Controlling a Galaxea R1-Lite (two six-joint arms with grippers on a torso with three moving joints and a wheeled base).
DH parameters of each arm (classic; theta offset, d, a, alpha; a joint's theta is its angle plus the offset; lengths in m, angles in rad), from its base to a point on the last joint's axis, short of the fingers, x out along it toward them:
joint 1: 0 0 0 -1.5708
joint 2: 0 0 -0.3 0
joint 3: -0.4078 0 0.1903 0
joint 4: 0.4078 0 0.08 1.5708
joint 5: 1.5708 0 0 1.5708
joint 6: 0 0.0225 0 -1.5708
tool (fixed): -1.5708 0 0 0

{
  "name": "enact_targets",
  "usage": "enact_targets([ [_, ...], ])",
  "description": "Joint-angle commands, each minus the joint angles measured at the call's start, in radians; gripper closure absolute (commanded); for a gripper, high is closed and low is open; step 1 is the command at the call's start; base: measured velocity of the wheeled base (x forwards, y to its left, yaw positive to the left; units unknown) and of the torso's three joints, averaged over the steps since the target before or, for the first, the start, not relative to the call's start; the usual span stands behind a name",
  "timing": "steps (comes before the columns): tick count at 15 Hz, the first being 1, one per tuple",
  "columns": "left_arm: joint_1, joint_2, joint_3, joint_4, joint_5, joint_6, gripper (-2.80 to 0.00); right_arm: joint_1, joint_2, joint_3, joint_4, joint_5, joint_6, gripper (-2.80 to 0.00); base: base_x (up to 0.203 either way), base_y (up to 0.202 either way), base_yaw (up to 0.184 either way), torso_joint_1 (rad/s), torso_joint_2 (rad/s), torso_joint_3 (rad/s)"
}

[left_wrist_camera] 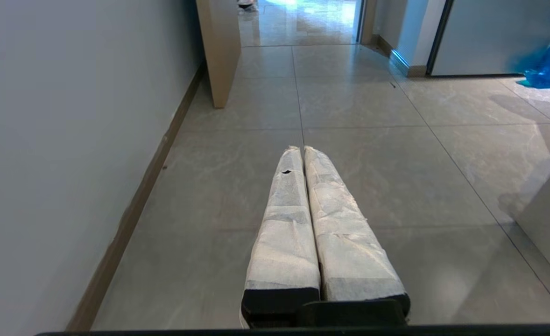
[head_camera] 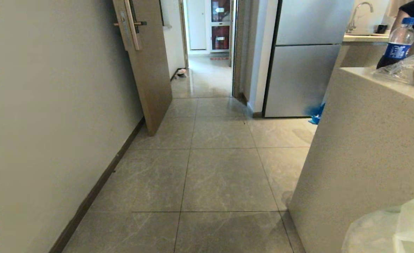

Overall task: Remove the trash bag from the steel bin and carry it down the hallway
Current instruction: Put the trash bag at the door

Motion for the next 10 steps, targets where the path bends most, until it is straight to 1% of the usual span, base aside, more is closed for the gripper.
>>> enact_targets([
  [1,0.0,0.0,0.0,-0.001,0.0,0.0,0.0,0.0,0.001,0.0,0.0,0.0,-0.001,0.0,0.185,0.0,-0.005,-0.004,0.0,-0.002],
  [10,0.0,0.0,0.0,-0.001,0.0,0.0,0.0,0.0,0.001,0.0,0.0,0.0,-0.001,0.0,0.191,0.0,0.001,0.001,0.0,0.004],
])
